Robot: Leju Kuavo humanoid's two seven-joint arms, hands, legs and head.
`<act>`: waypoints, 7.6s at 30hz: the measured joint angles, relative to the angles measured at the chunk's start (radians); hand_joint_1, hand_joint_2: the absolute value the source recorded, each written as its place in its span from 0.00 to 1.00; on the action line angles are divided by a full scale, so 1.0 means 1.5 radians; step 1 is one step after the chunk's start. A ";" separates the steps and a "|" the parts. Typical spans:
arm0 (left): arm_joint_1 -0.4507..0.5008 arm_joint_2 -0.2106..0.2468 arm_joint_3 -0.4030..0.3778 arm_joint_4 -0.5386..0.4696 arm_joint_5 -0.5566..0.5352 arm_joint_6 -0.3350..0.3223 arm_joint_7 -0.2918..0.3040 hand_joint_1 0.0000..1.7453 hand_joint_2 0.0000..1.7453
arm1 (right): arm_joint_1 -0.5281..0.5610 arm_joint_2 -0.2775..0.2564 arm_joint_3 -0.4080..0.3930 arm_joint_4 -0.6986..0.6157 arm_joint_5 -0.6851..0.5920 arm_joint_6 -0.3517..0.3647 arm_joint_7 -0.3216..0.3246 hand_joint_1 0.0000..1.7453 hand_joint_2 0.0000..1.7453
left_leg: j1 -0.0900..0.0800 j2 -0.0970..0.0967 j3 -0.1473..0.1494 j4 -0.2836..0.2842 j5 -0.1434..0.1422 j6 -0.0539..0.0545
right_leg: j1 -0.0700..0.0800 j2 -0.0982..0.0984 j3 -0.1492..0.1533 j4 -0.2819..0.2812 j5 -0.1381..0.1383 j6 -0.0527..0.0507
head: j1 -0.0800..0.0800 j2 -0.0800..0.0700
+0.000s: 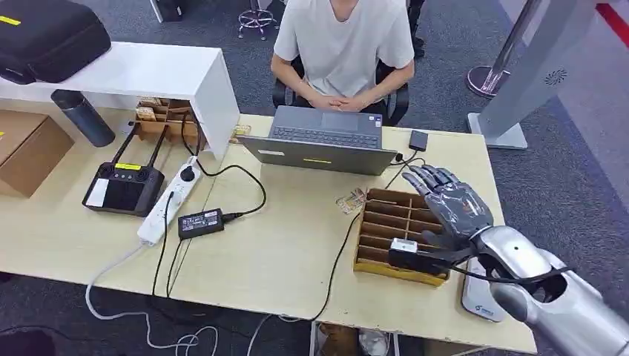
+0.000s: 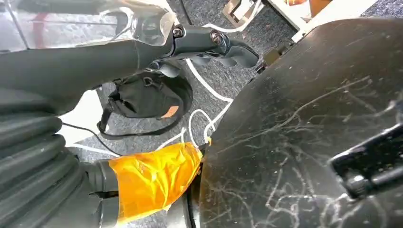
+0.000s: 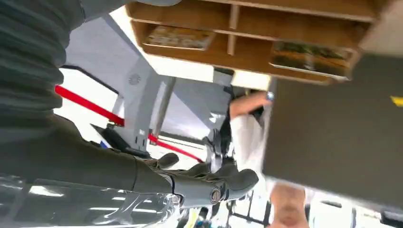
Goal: Pass the card to the sensor for recognition and then transmit it.
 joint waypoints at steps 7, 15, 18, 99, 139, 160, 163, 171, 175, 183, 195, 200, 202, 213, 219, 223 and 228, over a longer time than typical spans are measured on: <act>-0.002 0.004 -0.006 0.000 0.002 0.000 -0.016 0.00 1.00 | 0.059 0.049 -0.043 0.007 0.105 -0.103 0.019 0.00 1.00 | 0.000 0.000 0.000 0.000 0.000 0.000 | 0.000 0.000 0.000 0.000 0.000 0.000 | 0.000 0.000; -0.002 0.009 -0.007 0.000 0.006 0.000 -0.025 0.00 1.00 | 0.092 0.086 -0.073 0.018 0.134 -0.117 0.036 0.00 1.00 | 0.000 0.000 0.000 0.000 0.000 0.000 | 0.000 0.000 0.000 0.000 0.000 0.000 | 0.000 0.000; -0.002 0.010 -0.008 0.000 0.006 0.000 -0.025 0.00 1.00 | 0.095 0.091 -0.077 0.021 0.134 -0.117 0.036 0.00 1.00 | 0.000 0.000 0.000 0.000 0.000 0.000 | 0.000 0.000 0.000 0.000 0.000 0.000 | 0.000 0.000; 0.137 0.078 0.254 0.008 0.511 0.004 -0.165 0.00 1.00 | 0.192 0.095 -0.234 0.044 0.190 -0.142 0.096 0.00 1.00 | -0.006 -0.010 0.004 -0.002 -0.002 0.004 | -0.007 -0.007 0.006 0.000 -0.005 0.005 | -0.001 0.000; 0.366 0.036 0.526 -0.295 1.064 0.358 0.044 0.00 1.00 | 0.291 0.101 -0.301 -0.001 0.195 -0.163 0.070 0.00 1.00 | -0.006 -0.009 0.003 -0.002 -0.003 0.005 | -0.007 -0.007 0.005 -0.001 -0.006 0.005 | -0.001 0.000; 0.421 0.014 0.578 -0.422 1.156 0.513 0.049 0.00 1.00 | 0.274 0.099 -0.277 0.026 0.176 -0.157 0.060 0.00 1.00 | -0.005 -0.008 0.004 -0.001 -0.003 0.005 | -0.007 -0.007 0.005 -0.001 -0.006 0.005 | 0.000 0.000; 0.426 -0.001 0.603 -0.434 1.155 0.539 0.056 0.00 1.00 | 0.274 0.097 -0.276 0.026 0.175 -0.158 0.060 0.00 1.00 | -0.006 -0.008 0.004 -0.001 -0.003 0.005 | -0.007 -0.007 0.005 -0.001 -0.006 0.005 | 0.000 0.000; 0.437 -0.031 0.661 -0.453 1.151 0.557 0.063 0.00 1.00 | 0.274 0.096 -0.274 0.026 0.171 -0.158 0.060 0.00 1.00 | -0.006 -0.008 0.004 -0.001 -0.003 0.005 | -0.006 -0.007 0.005 -0.001 -0.006 0.005 | 0.000 0.000; 0.439 -0.036 0.673 -0.455 1.151 0.558 0.064 0.00 1.00 | 0.274 0.096 -0.274 0.026 0.171 -0.158 0.060 0.00 1.00 | -0.005 -0.007 0.004 -0.001 -0.003 0.005 | -0.006 -0.007 0.005 -0.001 -0.006 0.005 | 0.000 0.000; 0.441 -0.058 0.708 -0.459 1.134 0.571 0.071 0.00 1.00 | 0.273 0.096 -0.272 0.025 0.171 -0.161 0.058 0.00 1.00 | -0.005 -0.007 0.004 -0.001 -0.003 0.005 | -0.006 -0.007 0.006 -0.001 -0.006 0.005 | 0.000 0.000; 0.437 -0.103 0.796 -0.462 1.082 0.579 0.093 0.00 1.00 | 0.249 0.100 -0.259 0.030 0.171 -0.165 0.052 0.00 1.00 | -0.005 -0.007 0.004 -0.001 -0.003 0.005 | -0.006 -0.007 0.006 -0.001 -0.006 0.005 | 0.000 0.000; 0.430 -0.129 0.852 -0.462 1.028 0.557 0.113 0.00 1.00 | 0.236 0.105 -0.254 0.034 0.172 -0.165 0.050 0.00 1.00 | -0.005 -0.007 0.004 -0.001 -0.003 0.005 | -0.006 -0.007 0.006 -0.001 -0.006 0.005 | 0.000 0.000; 0.428 -0.136 0.871 -0.462 1.018 0.554 0.119 0.00 1.00 | 0.230 0.107 -0.250 0.035 0.172 -0.164 0.049 0.00 1.00 | -0.005 -0.007 0.004 -0.001 -0.003 0.005 | -0.006 -0.006 0.006 -0.001 -0.006 0.005 | 0.000 0.000; 0.421 -0.165 0.936 -0.460 0.976 0.542 0.132 0.00 1.00 | 0.222 0.111 -0.240 0.042 0.172 -0.165 0.049 0.00 1.00 | -0.005 -0.007 0.004 -0.001 -0.003 0.005 | -0.006 -0.006 0.006 -0.001 -0.006 0.005 | 0.000 0.000; 0.417 -0.183 0.980 -0.459 0.903 0.512 0.154 0.00 1.00 | 0.212 0.116 -0.236 0.046 0.171 -0.166 0.048 0.00 1.00 | -0.005 -0.007 0.004 -0.001 -0.003 0.005 | -0.006 -0.006 0.006 -0.001 -0.006 0.005 | 0.000 0.000; 0.416 -0.177 1.021 -0.459 0.879 0.424 0.169 0.00 1.00 | 0.190 0.124 -0.225 0.060 0.162 -0.165 0.033 0.00 1.00 | -0.005 -0.006 0.004 -0.001 -0.003 0.005 | -0.006 -0.005 0.006 -0.001 -0.006 0.005 | 0.000 0.000; 0.397 -0.183 1.138 -0.458 0.778 0.382 0.207 0.00 1.00 | 0.153 0.128 -0.202 0.090 0.142 -0.132 0.028 0.00 1.00 | -0.005 -0.005 0.004 -0.001 -0.002 0.005 | -0.005 -0.005 0.006 -0.001 -0.005 0.004 | 0.000 0.000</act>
